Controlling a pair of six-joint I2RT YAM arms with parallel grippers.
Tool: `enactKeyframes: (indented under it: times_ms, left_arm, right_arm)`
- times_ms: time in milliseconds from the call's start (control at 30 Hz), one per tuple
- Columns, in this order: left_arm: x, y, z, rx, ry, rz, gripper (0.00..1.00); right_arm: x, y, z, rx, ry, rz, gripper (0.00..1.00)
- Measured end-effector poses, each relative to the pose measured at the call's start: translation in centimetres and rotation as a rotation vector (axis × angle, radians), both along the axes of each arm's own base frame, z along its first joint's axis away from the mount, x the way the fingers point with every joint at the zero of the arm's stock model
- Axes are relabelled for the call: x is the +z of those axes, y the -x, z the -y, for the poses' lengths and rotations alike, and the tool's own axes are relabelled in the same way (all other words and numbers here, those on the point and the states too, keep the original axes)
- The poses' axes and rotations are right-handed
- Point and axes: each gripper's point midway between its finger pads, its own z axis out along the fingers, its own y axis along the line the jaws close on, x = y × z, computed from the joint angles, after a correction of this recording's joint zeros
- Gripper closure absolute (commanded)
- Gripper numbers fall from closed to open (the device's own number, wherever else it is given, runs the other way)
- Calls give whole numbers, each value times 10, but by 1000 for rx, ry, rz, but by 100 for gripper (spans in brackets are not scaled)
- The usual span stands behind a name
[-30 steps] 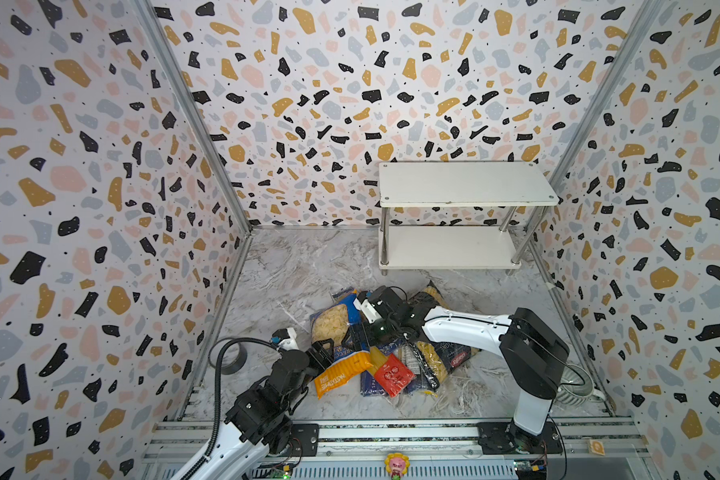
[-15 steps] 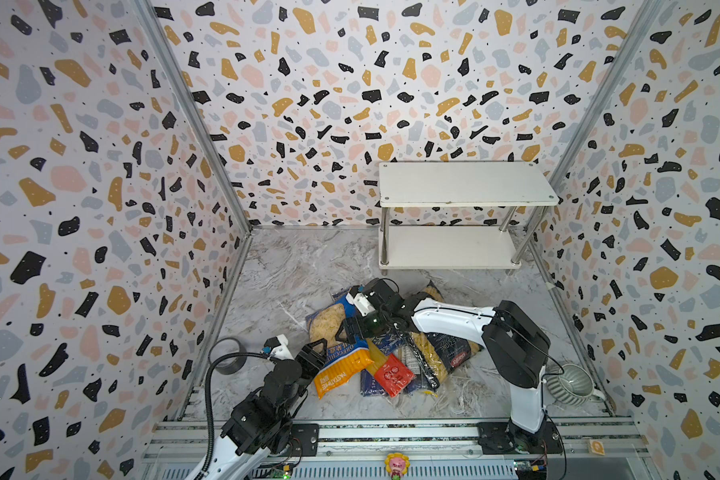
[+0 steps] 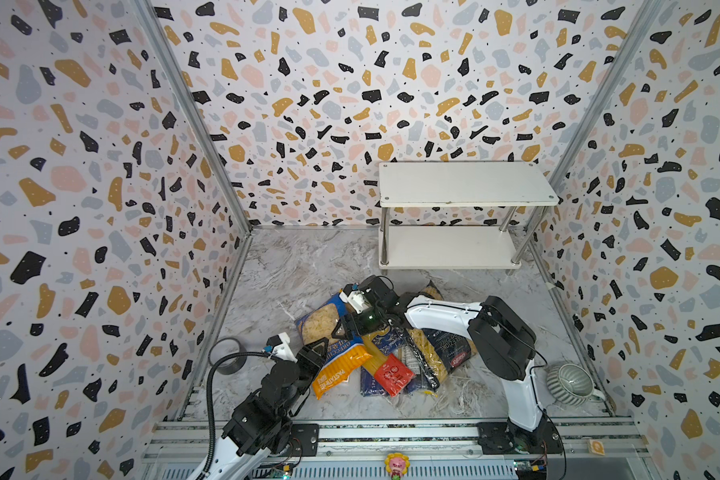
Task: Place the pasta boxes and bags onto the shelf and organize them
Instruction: 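Grip the blue orecchiette bag with the right gripper while the left gripper steadies it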
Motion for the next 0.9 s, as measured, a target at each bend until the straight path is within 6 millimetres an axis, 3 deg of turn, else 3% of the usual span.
enactKeyframes:
  times_ms: [100,233,400,700,800,900]
  left_arm:
    - [0,0,-1,2,-7,-3,53]
    - [-8,1,-4,8,-49,-37,49]
    - [-22,7,-13,22,-138,-107,41]
    - [0,7,-32,90,-205,-98,18]
    - [-3,5,-31,81,-246,-119,2]
    - [-11,3,-29,60,-310,-161,0]
  right_arm:
    - [-8,-1,0,3,15,-5,62]
    - [-8,1,-1,20,3,-21,82]
    - [-7,4,1,35,-20,-47,85]
    - [13,-3,29,7,-58,-48,90]
    - [24,-7,37,-4,-72,-41,97]
    - [31,-10,45,-14,-76,-37,98]
